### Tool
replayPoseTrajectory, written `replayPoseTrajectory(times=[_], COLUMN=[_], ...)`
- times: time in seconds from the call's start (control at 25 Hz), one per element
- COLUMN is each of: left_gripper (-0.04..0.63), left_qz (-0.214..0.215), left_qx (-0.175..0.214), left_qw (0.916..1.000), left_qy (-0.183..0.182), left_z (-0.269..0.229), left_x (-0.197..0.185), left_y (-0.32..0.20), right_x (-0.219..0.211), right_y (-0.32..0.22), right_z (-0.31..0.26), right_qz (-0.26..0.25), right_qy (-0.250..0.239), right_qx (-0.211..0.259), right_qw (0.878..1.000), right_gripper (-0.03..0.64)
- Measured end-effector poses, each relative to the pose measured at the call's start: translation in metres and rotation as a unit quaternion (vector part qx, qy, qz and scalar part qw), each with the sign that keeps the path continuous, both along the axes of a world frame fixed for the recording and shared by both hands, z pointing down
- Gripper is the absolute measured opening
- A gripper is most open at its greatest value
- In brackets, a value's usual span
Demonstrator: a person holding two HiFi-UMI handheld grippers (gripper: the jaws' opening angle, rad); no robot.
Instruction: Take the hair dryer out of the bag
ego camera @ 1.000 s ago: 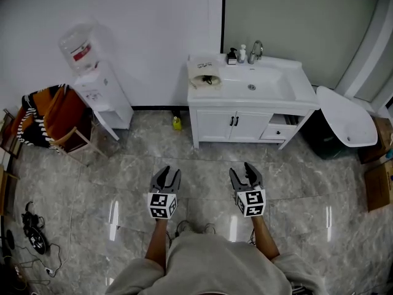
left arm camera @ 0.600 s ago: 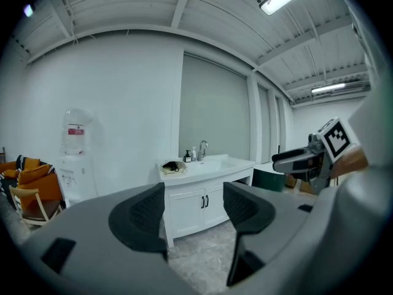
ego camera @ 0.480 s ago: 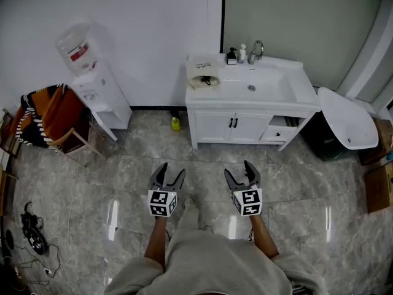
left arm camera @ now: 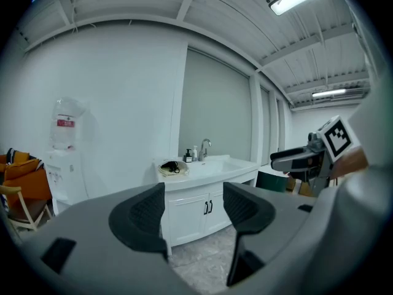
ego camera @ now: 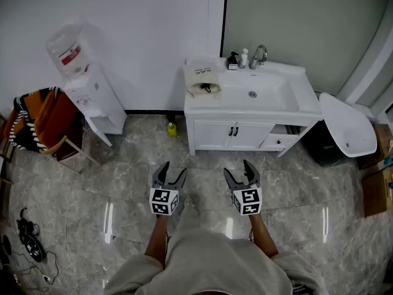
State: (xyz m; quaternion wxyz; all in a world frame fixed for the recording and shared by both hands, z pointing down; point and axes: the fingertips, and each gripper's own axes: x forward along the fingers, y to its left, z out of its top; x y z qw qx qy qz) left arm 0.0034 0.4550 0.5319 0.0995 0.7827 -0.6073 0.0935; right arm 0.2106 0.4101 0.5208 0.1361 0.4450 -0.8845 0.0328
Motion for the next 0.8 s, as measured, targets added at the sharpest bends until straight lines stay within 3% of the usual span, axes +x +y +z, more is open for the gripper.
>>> replayPoseTrajectory(times=[0.8], left_gripper=[0.276], left_qz=[0.039], left_qx=[0.005], left_qw=[0.9992], left_qy=[0.011], left_z=[-0.018], left_x=[-0.102], left_y=[-0.199], right_x=[-0.106], right_y=[-0.179], right_z=[-0.018], right_qz=[0.033], right_qy=[0.014], right_qx=[-0.002], right_qw=[0.999], right_gripper=[0.310])
